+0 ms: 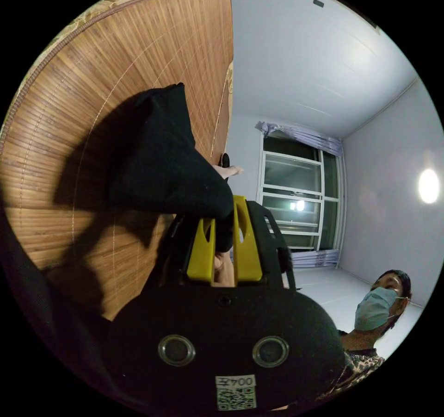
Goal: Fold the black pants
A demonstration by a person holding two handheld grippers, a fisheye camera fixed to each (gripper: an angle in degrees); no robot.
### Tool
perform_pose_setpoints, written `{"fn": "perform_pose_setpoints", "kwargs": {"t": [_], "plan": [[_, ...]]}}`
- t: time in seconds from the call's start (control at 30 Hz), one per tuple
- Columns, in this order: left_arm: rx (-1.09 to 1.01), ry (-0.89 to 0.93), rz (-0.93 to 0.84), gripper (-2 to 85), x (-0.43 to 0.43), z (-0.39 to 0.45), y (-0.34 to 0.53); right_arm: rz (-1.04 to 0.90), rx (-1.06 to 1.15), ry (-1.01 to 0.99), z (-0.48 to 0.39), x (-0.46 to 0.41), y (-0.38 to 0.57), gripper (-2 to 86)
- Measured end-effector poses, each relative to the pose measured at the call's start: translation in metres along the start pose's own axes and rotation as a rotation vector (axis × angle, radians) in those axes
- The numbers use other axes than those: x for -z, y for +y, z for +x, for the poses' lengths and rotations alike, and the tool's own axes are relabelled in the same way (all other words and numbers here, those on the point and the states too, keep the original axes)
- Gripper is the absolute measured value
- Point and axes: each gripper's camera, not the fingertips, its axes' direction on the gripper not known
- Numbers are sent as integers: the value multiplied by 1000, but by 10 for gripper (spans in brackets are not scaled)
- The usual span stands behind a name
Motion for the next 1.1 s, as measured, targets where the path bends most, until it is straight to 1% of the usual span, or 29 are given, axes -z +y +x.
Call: {"fn": "perform_pose_setpoints", "kwargs": {"t": [0.1, 0.17, 0.23, 0.33, 0.47, 0.57, 0.63, 0.67, 0.73, 0.8, 0.87, 0.93, 0.97, 1.1], "plan": [[-5, -1, -11, 78, 2, -9, 4, 17, -50, -44, 10, 3, -8, 225], [-17, -14, -27, 78, 3, -12, 6, 28, -59, -38, 11, 5, -13, 193], [-28, -27, -48, 78, 2, -16, 9, 61, -26, 7, 2, 11, -17, 119], [-54, 8, -64, 76, -2, -17, 11, 125, 57, 6, -20, 24, -9, 58], [-109, 78, -129, 75, -19, 0, 13, 168, 184, 63, -68, 55, 19, 52], [-189, 149, -236, 75, -47, 34, 20, 230, 280, 85, -118, 107, 63, 51], [-234, 246, -353, 75, -80, 64, 31, 291, 339, 73, -160, 161, 111, 51], [-240, 271, -384, 75, -90, 71, 35, 308, 352, 75, -171, 175, 124, 51], [-262, 351, -512, 75, -134, 93, 50, 388, 424, 108, -211, 232, 179, 51], [-271, 376, -608, 75, -173, 101, 61, 454, 454, 158, -231, 271, 218, 52], [-256, 376, -693, 75, -216, 98, 71, 511, 446, 217, -239, 307, 248, 52], [-210, 333, -775, 75, -277, 80, 79, 567, 382, 309, -233, 352, 275, 52], [-202, 317, -797, 74, -294, 74, 80, 584, 356, 324, -229, 363, 280, 52], [-132, 225, -899, 73, -403, 36, 82, 666, 226, 413, -204, 435, 299, 51]]}}
